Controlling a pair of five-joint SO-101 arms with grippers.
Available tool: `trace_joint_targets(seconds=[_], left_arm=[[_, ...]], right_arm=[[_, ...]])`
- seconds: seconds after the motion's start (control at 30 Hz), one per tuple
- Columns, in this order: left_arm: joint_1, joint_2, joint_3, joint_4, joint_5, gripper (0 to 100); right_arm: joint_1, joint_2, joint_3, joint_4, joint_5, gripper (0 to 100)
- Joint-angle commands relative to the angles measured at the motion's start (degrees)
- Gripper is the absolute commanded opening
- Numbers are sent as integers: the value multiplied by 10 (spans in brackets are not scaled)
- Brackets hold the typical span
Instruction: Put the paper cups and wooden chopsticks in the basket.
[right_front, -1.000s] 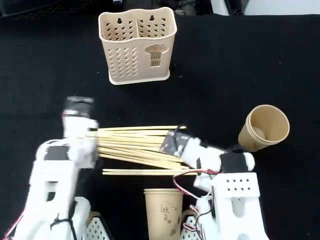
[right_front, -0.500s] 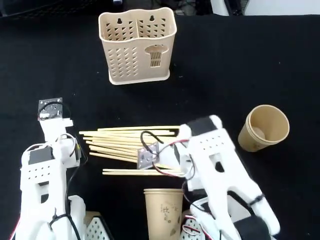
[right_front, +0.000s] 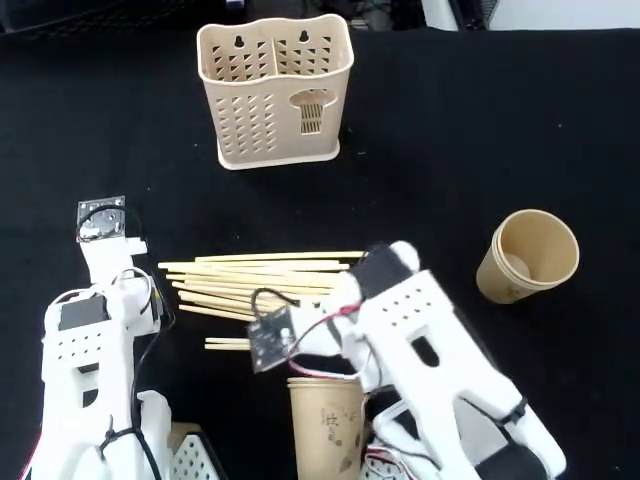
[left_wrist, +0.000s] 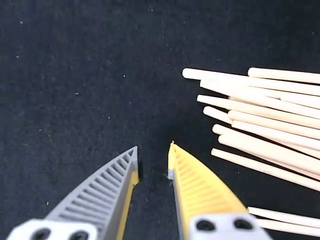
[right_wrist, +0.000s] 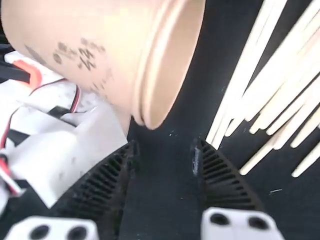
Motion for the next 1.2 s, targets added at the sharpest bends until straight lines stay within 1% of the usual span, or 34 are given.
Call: trace_joint_targets(seconds=[0.0, 0.2, 0.33, 0.47, 0.5, 0.57, 0.63, 0.93, 1.03, 1.17], left_arm=[[6, -9, -7, -11, 2, 116], [5, -9, -7, -11, 1, 116], [6, -8, -5, -11, 4, 116], [7, -9, -6, -11, 4, 116], [7, -9, -6, -11, 4, 116], [7, -9, -6, -11, 4, 116], [7, -9, -6, -11, 4, 116], [6, -9, -6, -11, 4, 116], [7, -9, -6, -11, 4, 116], [6, -9, -6, -11, 4, 116]], right_arm=[[-58, -25, -4, 9, -44, 188], [-163, -29, -4, 8, -104, 188], [-190, -26, -4, 4, -105, 188], [-191, -26, 0, 4, -89, 185], [-191, -26, 0, 5, -83, 171], [-191, -26, 1, 5, -75, 109], [-191, -26, 0, 4, -76, 16], [-185, -29, -27, 11, -84, 12], [-157, -29, -85, 11, -100, 12], [-99, -27, -164, 11, -100, 12]])
